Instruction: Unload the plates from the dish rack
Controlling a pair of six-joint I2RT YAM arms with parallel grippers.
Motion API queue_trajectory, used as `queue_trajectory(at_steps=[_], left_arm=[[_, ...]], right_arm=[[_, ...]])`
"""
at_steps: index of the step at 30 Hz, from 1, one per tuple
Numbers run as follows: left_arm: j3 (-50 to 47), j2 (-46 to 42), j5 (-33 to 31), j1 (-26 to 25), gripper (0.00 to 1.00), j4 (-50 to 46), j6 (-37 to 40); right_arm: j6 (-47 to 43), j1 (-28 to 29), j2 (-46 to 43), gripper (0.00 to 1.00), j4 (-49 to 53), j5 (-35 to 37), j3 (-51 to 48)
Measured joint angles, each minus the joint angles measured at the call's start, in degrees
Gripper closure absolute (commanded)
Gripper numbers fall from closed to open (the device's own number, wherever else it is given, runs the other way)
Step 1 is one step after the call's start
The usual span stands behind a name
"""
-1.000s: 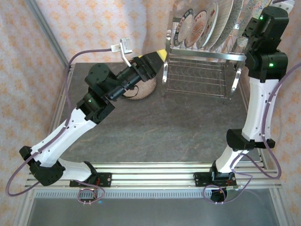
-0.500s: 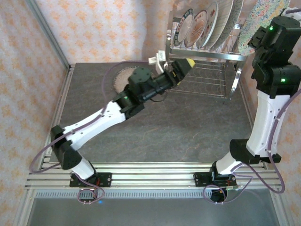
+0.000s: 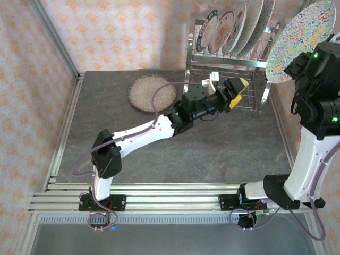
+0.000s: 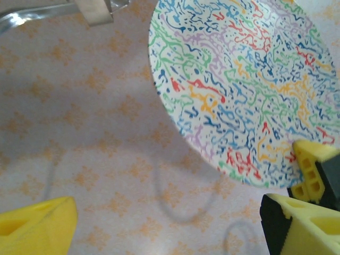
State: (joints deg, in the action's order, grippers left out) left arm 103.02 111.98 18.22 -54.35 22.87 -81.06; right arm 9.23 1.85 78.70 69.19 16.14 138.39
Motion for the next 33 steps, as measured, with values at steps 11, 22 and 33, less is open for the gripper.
queue_trajectory(at_steps=[11, 22, 33], left_arm=[[2.38, 5.7, 1.14, -0.79, 0.23, 3.63, -7.32], [1.81, 5.68, 1.99, -0.79, 0.35, 8.0, -10.67], [-3.39, 5.49, 2.36, -0.79, 0.47, 10.05, -12.22]], right_arm=[[10.54, 0.0, -4.87, 1.0, 6.23, -6.6, -4.04], [16.98, 0.0, -11.39, 1.0, 8.9, -11.87, -13.55], [21.27, 0.0, -15.15, 1.0, 8.79, -14.69, -18.93]])
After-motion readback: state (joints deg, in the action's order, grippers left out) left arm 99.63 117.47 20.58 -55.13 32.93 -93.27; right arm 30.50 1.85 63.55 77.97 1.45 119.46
